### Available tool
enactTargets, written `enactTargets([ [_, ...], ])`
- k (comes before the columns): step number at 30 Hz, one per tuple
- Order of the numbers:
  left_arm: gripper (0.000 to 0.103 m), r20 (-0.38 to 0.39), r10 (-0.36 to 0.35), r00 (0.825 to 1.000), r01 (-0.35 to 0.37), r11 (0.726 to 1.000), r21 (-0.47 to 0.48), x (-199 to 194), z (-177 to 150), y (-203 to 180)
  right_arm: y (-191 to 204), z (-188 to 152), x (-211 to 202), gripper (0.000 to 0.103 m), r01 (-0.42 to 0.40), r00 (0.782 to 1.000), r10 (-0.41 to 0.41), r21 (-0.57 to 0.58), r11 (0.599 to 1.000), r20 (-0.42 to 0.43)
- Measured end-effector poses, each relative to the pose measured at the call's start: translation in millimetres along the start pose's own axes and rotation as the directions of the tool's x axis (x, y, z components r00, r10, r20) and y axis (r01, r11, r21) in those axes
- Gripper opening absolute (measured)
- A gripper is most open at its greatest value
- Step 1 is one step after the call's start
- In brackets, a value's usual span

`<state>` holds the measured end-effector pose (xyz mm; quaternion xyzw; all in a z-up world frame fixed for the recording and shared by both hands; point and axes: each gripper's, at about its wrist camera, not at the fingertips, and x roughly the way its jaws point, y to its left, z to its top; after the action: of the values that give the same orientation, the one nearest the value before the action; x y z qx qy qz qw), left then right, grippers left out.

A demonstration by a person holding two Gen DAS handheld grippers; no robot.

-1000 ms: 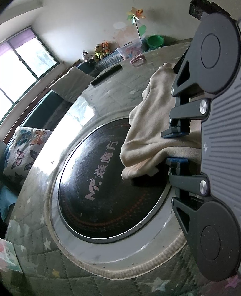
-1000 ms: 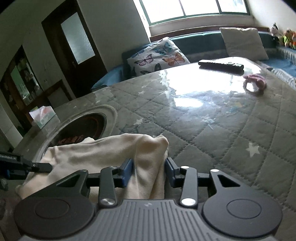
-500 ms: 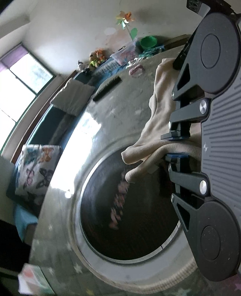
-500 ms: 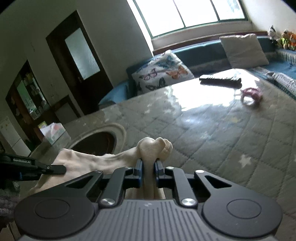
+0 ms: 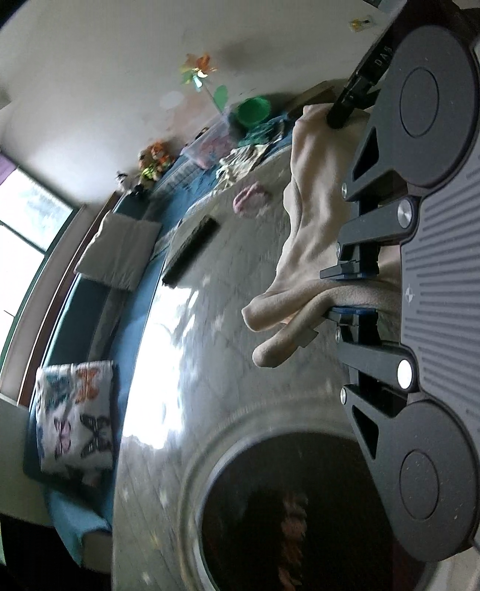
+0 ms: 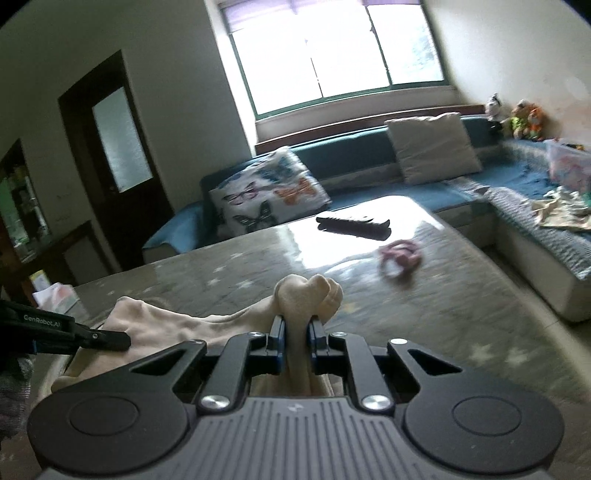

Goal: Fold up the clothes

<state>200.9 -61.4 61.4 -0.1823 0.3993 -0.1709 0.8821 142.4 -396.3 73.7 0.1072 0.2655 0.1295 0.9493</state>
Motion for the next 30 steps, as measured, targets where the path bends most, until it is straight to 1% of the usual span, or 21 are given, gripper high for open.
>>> enactTargets([
  [8,0.015,-0.040,-0.013,0.999,0.016,0.998,0.063,45,7,-39,-39,13,-1,0.011,0.091,0.996,-0.091,-0.001,0.996,0.010],
  [14,0.015,-0.067,0.010,0.998,-0.003,0.994,0.112,69,4,-57,-61,10,8,0.011,0.131,0.991,-0.131,0.019,0.991,-0.007],
  [22,0.015,-0.075,0.055,0.996,-0.042,0.985,0.166,80,-3,-65,-79,1,14,0.011,0.162,0.987,-0.160,0.043,0.986,-0.031],
  [28,0.016,-0.074,0.077,0.994,-0.062,0.979,0.193,83,-7,-67,-85,-3,18,0.011,0.174,0.984,-0.172,0.048,0.984,-0.046],
  [30,0.017,-0.072,0.085,0.994,-0.069,0.977,0.202,83,-8,-68,-86,-5,19,0.012,0.179,0.983,-0.176,0.052,0.983,-0.052],
])
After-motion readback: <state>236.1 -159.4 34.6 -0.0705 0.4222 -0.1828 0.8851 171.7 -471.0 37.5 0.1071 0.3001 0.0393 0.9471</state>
